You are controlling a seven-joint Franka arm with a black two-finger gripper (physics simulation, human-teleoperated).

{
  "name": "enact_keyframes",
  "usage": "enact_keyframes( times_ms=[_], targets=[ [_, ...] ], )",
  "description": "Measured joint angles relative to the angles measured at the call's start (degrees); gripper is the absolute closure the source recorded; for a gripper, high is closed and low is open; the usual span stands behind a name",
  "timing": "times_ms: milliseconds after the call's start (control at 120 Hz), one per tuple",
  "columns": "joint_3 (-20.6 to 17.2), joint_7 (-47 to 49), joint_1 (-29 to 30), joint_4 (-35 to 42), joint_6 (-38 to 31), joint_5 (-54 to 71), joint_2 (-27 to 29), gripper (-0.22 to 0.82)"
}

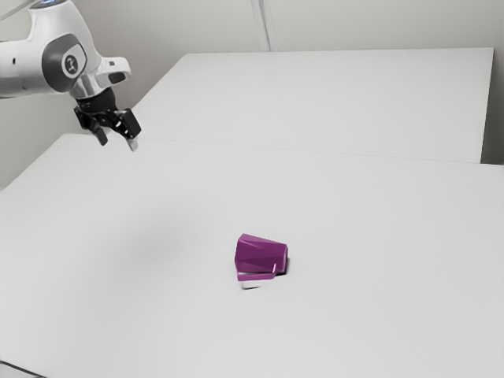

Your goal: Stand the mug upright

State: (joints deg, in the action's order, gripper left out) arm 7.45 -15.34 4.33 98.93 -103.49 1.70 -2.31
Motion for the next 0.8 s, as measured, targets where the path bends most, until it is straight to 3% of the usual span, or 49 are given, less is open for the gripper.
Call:
enact_keyframes(
  times_ms=[142,467,800],
  targets=[
    [0.19,-0.36,-0.90,0.88,0.64,-0.48,0.14,0.00],
    [1.82,0.09,-3.82,12.33,-4.32,-13.56,-0.62,0.00],
    [2.03,-1.58,-6.64,15.20,-5.74,-26.70,-4.34,0.00]
  ],
)
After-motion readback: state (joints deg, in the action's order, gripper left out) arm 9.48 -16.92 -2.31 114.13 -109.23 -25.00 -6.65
